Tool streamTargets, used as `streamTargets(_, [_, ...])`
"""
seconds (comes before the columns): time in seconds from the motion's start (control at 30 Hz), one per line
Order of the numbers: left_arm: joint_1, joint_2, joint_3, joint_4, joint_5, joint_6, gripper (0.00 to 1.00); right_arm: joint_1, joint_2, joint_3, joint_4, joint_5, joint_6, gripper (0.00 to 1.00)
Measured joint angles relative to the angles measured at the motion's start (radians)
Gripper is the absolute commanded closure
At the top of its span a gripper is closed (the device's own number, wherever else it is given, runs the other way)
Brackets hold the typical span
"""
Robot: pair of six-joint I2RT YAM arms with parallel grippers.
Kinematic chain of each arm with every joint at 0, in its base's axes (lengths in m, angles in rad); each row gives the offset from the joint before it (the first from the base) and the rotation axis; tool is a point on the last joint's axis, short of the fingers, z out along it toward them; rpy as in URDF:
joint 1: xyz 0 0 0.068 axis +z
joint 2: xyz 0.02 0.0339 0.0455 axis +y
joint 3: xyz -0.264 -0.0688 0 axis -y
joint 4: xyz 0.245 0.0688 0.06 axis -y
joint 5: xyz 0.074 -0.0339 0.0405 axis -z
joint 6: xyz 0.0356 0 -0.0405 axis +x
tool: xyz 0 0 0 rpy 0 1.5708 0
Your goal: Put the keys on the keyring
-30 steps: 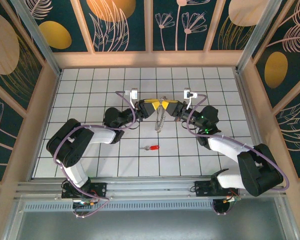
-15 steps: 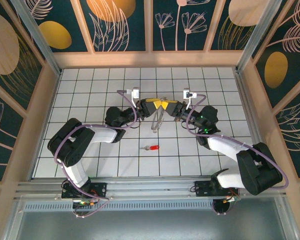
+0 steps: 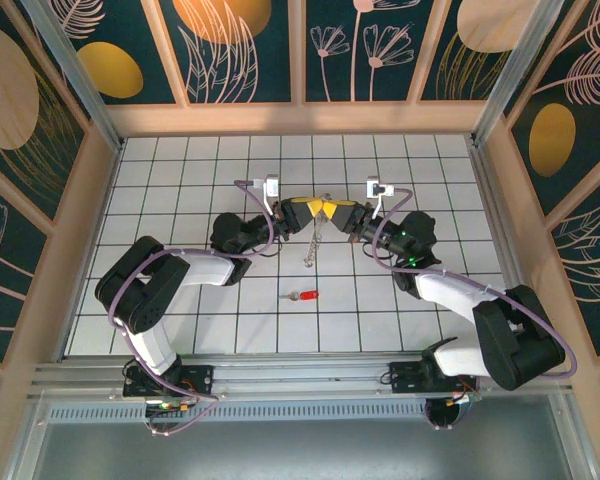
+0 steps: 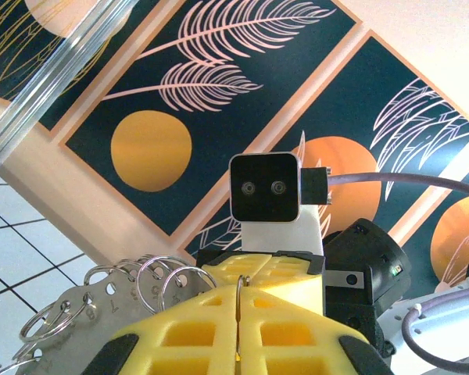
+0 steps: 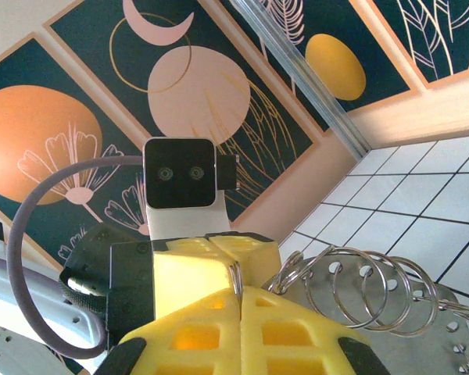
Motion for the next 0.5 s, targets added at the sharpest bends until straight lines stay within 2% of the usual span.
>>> streamTargets(0.13, [0.000, 0.000, 0.008, -0.021, 0.000, 0.019, 0.91, 0.000, 0.000, 0.000, -0.005, 0.004, -0.003, 1.00])
streamTargets(0.27, [0.000, 0.000, 0.019, -0.048, -0.006, 0.045, 1.00, 0.000, 0.000, 0.005, -0.019, 0.019, -0.004, 1.00])
streamTargets(0.5, [0.000, -0.010, 0.026, -0.094, -0.011, 0.086, 1.00, 0.000, 0.000, 0.007, -0.037, 0.033, -0.011, 1.00])
